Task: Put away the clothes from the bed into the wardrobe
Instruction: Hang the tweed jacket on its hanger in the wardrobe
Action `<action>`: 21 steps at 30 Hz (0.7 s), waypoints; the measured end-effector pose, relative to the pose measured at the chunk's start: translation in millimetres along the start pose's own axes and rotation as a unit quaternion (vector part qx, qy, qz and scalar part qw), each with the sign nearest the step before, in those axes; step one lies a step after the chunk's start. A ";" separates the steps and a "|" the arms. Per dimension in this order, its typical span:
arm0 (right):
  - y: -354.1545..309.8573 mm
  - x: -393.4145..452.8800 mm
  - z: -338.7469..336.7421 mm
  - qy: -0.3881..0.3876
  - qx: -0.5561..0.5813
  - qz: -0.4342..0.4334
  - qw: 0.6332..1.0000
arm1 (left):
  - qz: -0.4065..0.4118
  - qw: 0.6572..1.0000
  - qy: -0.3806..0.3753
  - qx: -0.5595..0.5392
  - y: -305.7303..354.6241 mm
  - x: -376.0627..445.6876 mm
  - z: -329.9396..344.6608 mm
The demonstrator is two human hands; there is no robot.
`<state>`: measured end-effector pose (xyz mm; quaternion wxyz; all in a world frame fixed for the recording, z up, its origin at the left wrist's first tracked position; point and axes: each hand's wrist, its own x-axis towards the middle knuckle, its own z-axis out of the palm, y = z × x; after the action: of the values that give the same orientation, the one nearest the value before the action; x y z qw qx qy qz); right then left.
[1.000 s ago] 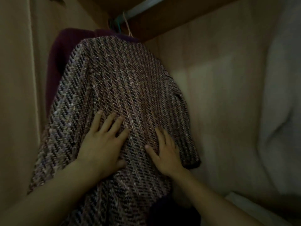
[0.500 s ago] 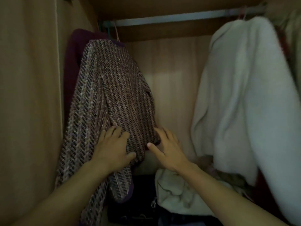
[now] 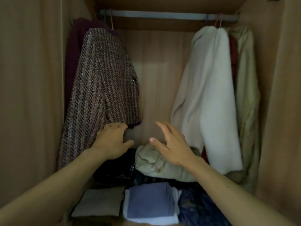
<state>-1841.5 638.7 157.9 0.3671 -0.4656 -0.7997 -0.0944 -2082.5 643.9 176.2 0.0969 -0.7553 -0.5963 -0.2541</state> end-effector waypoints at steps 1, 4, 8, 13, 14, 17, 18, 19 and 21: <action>0.0 -9.4 -2.7 -0.003 0.004 -0.001 1.000 | -0.004 1.000 0.003 -0.002 6.0 -12.1 1.8; -5.0 -38.5 -2.3 -0.003 0.008 0.002 1.000 | -0.008 1.000 0.014 0.009 18.2 -50.3 2.6; -21.0 -77.4 -4.5 -0.024 0.008 0.010 1.000 | -0.010 1.000 -0.003 0.028 25.5 -81.7 -11.0; -40.6 -119.5 -32.8 -0.041 -0.045 0.019 0.998 | 0.008 1.000 0.007 -0.008 34.4 -102.6 -25.9; -44.8 -127.7 -39.0 -0.044 -0.058 0.028 0.997 | 0.020 1.000 0.004 -0.018 37.9 -108.7 -25.7; -55.0 -153.2 -55.3 -0.056 -0.109 0.074 0.990 | 0.053 0.998 -0.026 -0.024 50.4 -129.9 -20.8; -58.5 -161.5 -59.7 -0.058 -0.130 0.088 0.986 | 0.065 0.997 -0.034 -0.025 53.1 -137.6 -17.4; -61.8 -170.6 -63.5 -0.060 -0.152 0.100 0.981 | 0.078 0.996 -0.037 -0.028 55.9 -146.3 -13.9; -69.3 -191.4 -69.0 -0.068 -0.189 0.126 0.971 | 0.106 0.993 -0.037 -0.039 58.6 -162.3 -3.2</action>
<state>-1806.6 437.4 91.1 0.2263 -0.6293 -0.7250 -0.1650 -2053.6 488.4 107.1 0.0719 -0.8262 -0.5056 -0.2377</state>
